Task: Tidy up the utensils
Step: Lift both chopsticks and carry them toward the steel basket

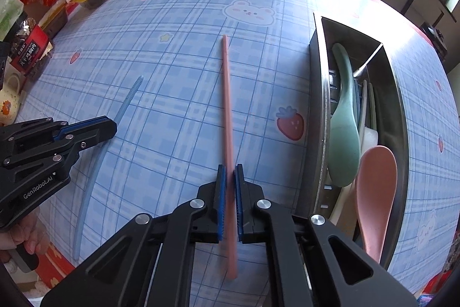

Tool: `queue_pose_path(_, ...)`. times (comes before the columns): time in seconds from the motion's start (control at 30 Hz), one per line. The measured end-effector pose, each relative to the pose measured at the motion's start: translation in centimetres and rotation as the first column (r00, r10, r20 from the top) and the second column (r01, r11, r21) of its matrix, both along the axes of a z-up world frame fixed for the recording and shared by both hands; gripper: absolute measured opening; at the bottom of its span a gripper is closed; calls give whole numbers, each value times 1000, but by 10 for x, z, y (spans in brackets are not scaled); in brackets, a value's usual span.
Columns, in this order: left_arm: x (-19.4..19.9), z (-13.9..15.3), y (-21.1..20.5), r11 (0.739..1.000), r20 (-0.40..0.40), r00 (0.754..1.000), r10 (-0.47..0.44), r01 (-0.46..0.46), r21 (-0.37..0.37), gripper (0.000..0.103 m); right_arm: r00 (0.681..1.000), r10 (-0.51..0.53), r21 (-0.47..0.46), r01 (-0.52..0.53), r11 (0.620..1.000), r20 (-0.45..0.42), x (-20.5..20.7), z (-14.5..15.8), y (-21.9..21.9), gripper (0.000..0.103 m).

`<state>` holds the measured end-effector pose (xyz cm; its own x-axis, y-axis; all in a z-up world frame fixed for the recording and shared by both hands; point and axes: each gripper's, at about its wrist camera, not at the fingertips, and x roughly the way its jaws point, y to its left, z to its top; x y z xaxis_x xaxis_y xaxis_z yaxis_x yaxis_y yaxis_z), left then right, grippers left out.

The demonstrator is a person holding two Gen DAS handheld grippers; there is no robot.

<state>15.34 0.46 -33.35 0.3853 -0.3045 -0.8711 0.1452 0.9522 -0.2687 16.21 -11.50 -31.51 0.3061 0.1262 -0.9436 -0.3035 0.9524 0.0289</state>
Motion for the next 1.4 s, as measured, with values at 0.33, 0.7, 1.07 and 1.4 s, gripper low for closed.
queue_pose_path(0.33,-16,31,37,990,19,996,86,-83,-118,9,995,-101,244,104,964,-26,-20,24,-32,6)
queue_pose_path(0.7,-48,60,48,988,72,993,97,-87,-131,5,991,-130,314,130,940,-20,-43,39,-54,6)
queue_pose_path(1.07,-54,8,13,999,-83,996,10,-13,-35,29,993,-115,316,116,942,-21,-51,37,-50,6)
queue_pose_path(1.4,-59,0,-8,992,-17,999,-27,29,119,10,991,-131,317,133,939,-30,-56,33,-55,6)
